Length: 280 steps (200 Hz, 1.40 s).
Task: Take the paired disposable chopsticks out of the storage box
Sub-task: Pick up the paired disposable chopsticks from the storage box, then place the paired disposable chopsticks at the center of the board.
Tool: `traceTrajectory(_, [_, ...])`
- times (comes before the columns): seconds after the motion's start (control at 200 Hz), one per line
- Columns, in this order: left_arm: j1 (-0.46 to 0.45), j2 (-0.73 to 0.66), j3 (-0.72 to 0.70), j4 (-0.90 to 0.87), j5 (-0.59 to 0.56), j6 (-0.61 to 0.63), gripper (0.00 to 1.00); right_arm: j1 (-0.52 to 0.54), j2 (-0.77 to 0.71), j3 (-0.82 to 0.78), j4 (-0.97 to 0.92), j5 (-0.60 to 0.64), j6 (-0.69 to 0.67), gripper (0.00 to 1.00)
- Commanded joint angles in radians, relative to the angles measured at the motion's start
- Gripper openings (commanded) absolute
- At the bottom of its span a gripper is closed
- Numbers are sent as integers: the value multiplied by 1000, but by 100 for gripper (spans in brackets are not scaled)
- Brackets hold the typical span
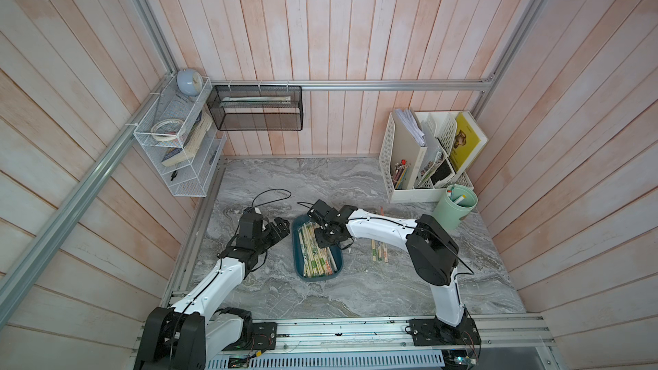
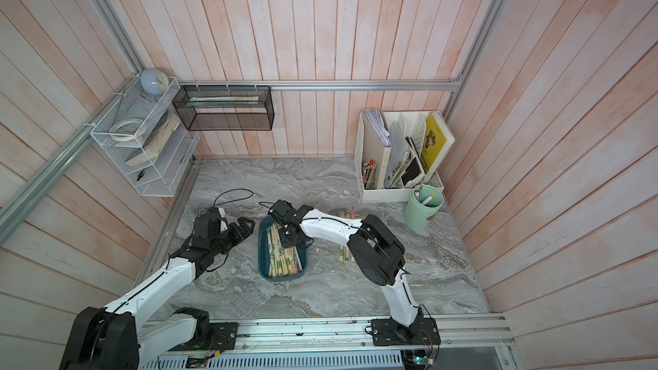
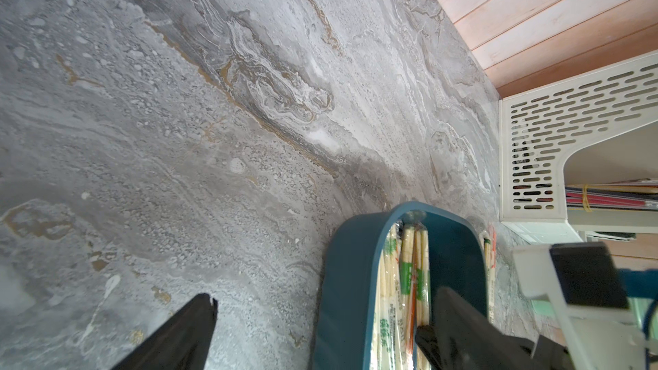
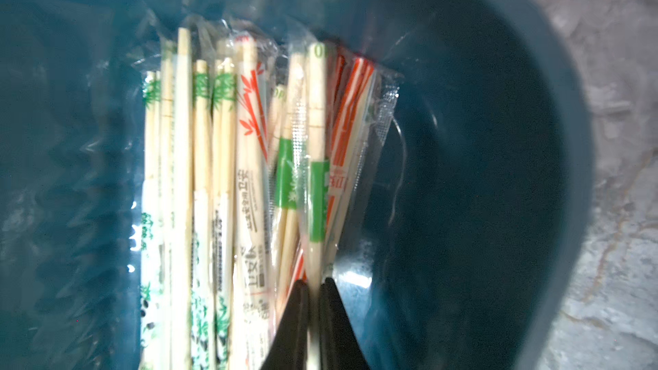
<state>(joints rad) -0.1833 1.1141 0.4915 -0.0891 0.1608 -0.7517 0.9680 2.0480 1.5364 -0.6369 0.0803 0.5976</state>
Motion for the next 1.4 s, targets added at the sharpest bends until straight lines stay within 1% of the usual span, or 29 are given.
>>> traceTrajectory(0.0, [6, -14, -10, 14, 17, 14, 100, 5, -49, 34, -15, 2, -7, 2])
traceTrajectory(0.065, [6, -15, -8, 12, 17, 14, 100, 5, -57, 37, -14, 1, -8, 0])
traceTrajectory(0.425, [6, -11, 22, -13, 19, 21, 100, -9, -128, 52, 16, -12, -10, 0])
traceTrajectory(0.665, [6, -13, 54, -40, 26, 21, 100, -48, -205, 29, 45, -14, -7, 0])
traceTrajectory(0.835, [-4, -11, 76, -52, 30, 12, 100, -108, -293, -60, 76, 3, -10, 0])
traceTrajectory(1.04, [-61, 13, 110, -67, -7, 2, 100, -196, -368, -223, 126, 21, -17, 0])
traceTrajectory(1.215, [-93, 39, 128, -68, -24, -9, 100, -236, -372, -344, 165, 63, -19, 0])
traceTrajectory(1.395, [-103, 45, 137, -76, -31, -13, 100, -257, -342, -412, 202, 85, -13, 0])
